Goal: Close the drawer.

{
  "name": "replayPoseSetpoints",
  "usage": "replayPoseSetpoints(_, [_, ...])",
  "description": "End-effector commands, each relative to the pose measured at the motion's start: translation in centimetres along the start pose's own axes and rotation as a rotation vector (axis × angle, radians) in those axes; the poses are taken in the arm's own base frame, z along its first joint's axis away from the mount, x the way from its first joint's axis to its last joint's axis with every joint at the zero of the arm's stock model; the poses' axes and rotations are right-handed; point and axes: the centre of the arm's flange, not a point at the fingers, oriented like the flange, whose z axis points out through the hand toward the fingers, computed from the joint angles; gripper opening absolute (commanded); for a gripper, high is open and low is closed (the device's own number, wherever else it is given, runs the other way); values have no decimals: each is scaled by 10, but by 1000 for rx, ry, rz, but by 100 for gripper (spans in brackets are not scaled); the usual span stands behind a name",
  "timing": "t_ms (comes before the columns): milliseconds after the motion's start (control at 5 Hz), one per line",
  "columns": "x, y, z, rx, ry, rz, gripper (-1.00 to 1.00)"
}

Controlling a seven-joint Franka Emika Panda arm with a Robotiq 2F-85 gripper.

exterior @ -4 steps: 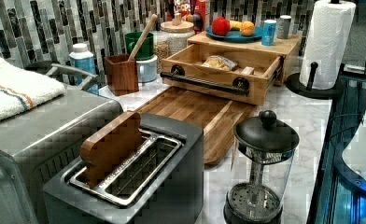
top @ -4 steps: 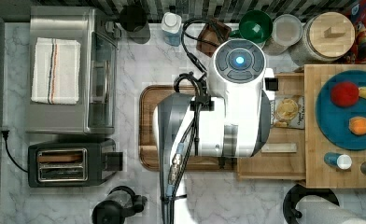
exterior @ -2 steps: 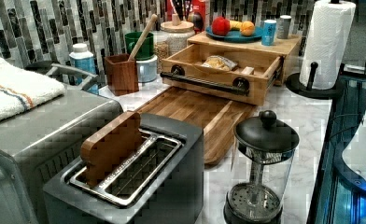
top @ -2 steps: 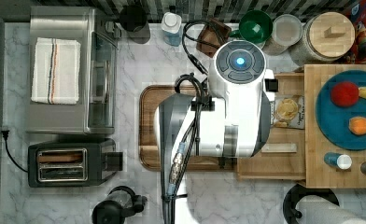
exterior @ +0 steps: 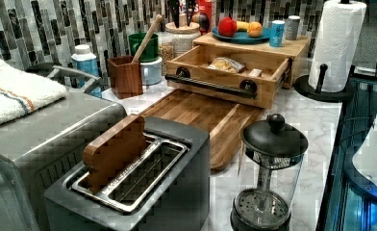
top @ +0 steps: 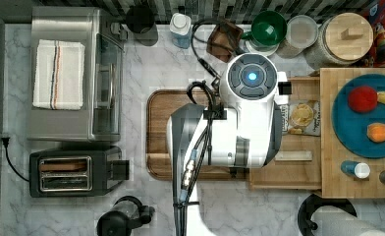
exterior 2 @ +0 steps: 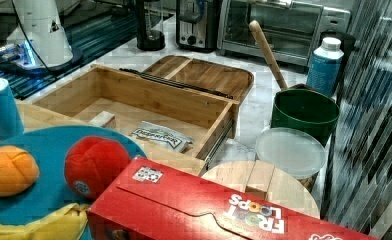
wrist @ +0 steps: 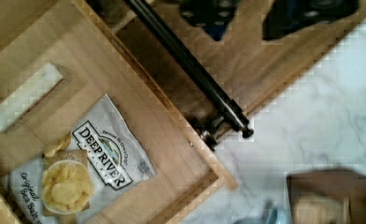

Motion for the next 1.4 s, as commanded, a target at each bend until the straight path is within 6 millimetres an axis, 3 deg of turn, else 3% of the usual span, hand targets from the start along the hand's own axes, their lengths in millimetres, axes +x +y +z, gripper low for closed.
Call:
replayPoseSetpoints(200, [-81, -47, 0, 41, -5, -466, 100])
replayPoseSetpoints(400, [-102, -62, 9, -24, 23, -550, -100])
replayPoseSetpoints(600, [-112, -60, 24, -29, 39, -578, -100])
replayPoseSetpoints(1000, [-101, -53, 79, -108, 37, -698, -100])
replayPoseSetpoints(1200, [-88, -49, 108, -91, -18, -696, -100])
replayPoseSetpoints(1400, [-92, -49, 134, -99, -44, -656, -100])
